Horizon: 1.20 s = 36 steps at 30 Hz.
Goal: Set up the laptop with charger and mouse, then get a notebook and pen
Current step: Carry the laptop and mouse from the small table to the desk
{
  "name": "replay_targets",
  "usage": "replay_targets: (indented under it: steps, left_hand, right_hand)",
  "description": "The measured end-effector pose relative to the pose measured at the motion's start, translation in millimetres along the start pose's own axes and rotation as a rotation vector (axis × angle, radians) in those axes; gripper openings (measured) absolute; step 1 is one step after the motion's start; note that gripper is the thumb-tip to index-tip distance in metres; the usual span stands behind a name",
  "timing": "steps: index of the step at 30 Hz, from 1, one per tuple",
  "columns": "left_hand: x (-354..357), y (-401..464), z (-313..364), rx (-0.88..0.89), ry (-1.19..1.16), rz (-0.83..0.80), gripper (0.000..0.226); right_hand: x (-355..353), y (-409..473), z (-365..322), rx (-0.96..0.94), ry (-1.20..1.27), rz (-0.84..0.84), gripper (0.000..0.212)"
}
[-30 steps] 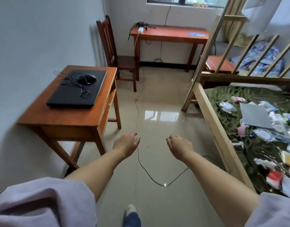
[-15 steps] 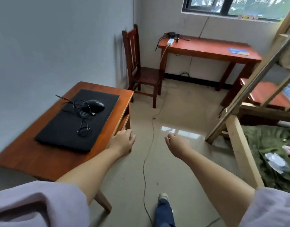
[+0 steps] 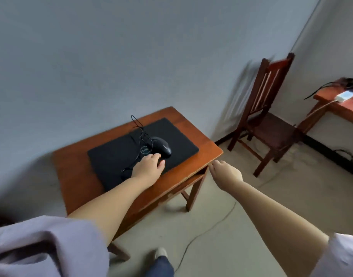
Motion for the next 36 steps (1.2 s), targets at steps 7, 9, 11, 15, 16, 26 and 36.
replay_targets:
  steps: [7,9,11,15,16,26,36]
  left_hand:
    - [-18.1,44.9,-81.0,-0.329,0.023,0.169,0.041]
    - [-20.8,55.0,-100.7,-0.431,0.021,0.171,0.041]
    - [-21.4,62.0,-115.4,-0.514,0.031,0.177,0.041]
    - [-19.3,59.8,-135.0,-0.673,0.078,0.206,0.040]
    - [-18.0,57.6,-138.4,-0.719,0.097,0.216,0.041]
    - [17.1,31.5,-144.6,-1.296,-0.144,0.249,0.052]
    - [23.5,35.9,-165.4,-1.409,-0.149,0.208,0.072]
  right_hand:
    - [-2.0,119.5,-35.5,-0.183,0.061,0.044,0.023]
    - [-5.1,148.3,-37.9,-0.150,0.110,0.032,0.022]
    - [-2.9,176.1,-38.8,-0.160,0.109,0.018,0.022]
    - [5.1,215.7,-42.6,-0.180,0.121,-0.040,0.030]
    - [8.2,223.2,-44.0,-0.161,0.150,-0.037,0.035]
    - [41.6,275.0,-64.0,0.020,0.292,-0.300,0.053]
    - [58.1,297.1,-63.3,0.252,0.527,-0.373,0.064]
Point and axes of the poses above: each hand's wrist, its own y-axis towards the middle knuckle, its own x-axis out of the palm, z = x × y, the point moved 1 cm from there along y, towards the middle knuckle, and after that the axes turned 4 degrees about z, right-handed, at the moved point
